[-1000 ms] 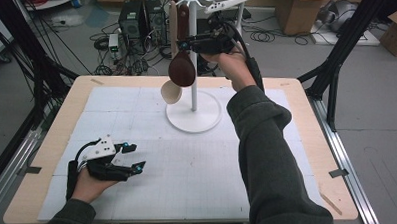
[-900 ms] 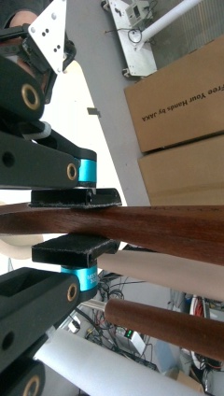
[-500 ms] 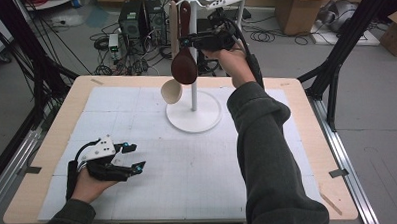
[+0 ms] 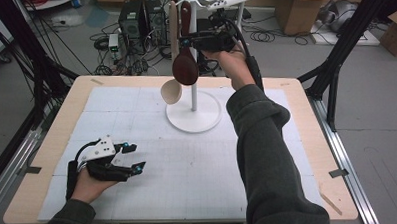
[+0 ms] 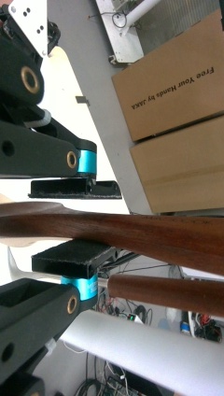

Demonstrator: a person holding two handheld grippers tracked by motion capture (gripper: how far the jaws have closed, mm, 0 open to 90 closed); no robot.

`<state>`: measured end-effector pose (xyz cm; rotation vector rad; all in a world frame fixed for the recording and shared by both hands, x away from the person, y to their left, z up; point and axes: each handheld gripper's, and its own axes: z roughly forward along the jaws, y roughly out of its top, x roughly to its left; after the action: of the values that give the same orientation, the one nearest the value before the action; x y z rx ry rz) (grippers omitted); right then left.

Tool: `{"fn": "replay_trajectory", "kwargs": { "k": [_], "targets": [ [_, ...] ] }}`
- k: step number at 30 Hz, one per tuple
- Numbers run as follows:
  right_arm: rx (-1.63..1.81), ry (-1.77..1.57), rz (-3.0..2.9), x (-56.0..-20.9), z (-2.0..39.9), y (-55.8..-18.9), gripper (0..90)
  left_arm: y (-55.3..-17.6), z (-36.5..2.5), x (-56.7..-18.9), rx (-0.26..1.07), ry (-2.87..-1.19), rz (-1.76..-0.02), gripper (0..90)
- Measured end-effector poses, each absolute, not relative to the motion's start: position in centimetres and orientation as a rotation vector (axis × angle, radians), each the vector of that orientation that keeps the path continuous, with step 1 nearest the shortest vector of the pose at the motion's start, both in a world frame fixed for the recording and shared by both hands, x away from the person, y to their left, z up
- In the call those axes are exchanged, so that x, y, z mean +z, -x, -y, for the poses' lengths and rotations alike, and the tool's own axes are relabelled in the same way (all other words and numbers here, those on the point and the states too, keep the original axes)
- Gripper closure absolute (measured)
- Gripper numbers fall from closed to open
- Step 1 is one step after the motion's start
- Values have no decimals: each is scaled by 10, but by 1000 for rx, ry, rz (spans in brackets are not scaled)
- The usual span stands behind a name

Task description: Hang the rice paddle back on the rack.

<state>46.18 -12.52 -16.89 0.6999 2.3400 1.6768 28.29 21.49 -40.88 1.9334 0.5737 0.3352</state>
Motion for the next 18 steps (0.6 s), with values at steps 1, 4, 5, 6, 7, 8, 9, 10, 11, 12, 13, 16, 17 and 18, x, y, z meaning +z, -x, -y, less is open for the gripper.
{"fn": "replay_trajectory", "kwargs": {
  "k": [1, 4, 5, 6, 7, 8, 9, 10, 11, 12, 13, 16, 17, 18],
  "targets": [
    [1681, -698, -2336, -169, 126, -462, 682, -283, -215, -409, 333, -1932, -577, 315],
    [1694, -708, -2324, -169, 131, -460, 665, -283, -215, -409, 329, -1937, -575, 315],
    [1698, -711, -2321, -170, 133, -459, 660, -283, -215, -409, 329, -1937, -575, 314],
    [1700, -712, -2317, -170, 134, -459, 655, -283, -215, -409, 329, -1937, -574, 313],
    [1704, -717, -2313, -170, 136, -458, 647, -283, -215, -409, 329, -1937, -575, 313],
    [1709, -726, -2306, -171, 138, -457, 641, -283, -215, -409, 327, -1937, -574, 313],
    [1709, -726, -2304, -171, 140, -457, 637, -283, -215, -409, 324, -1936, -576, 313],
    [1714, -730, -2297, -172, 142, -456, 622, -283, -214, -409, 324, -1936, -578, 312],
    [1715, -733, -2291, -172, 144, -455, 605, -283, -214, -409, 323, -1935, -578, 312],
    [1717, -738, -2286, -172, 146, -454, 590, -283, -214, -409, 324, -1932, -578, 312],
    [1722, -746, -2281, -173, 149, -452, 580, -283, -214, -409, 322, -1928, -581, 312],
    [1727, -740, -2279, -176, 155, -449, 551, -284, -215, -409, 322, -1924, -586, 310],
    [1733, -747, -2275, -177, 158, -448, 531, -283, -215, -409, 322, -1921, -588, 310],
    [1733, -753, -2269, -177, 161, -447, 509, -283, -215, -409, 319, -1921, -588, 310]
  ]
}}
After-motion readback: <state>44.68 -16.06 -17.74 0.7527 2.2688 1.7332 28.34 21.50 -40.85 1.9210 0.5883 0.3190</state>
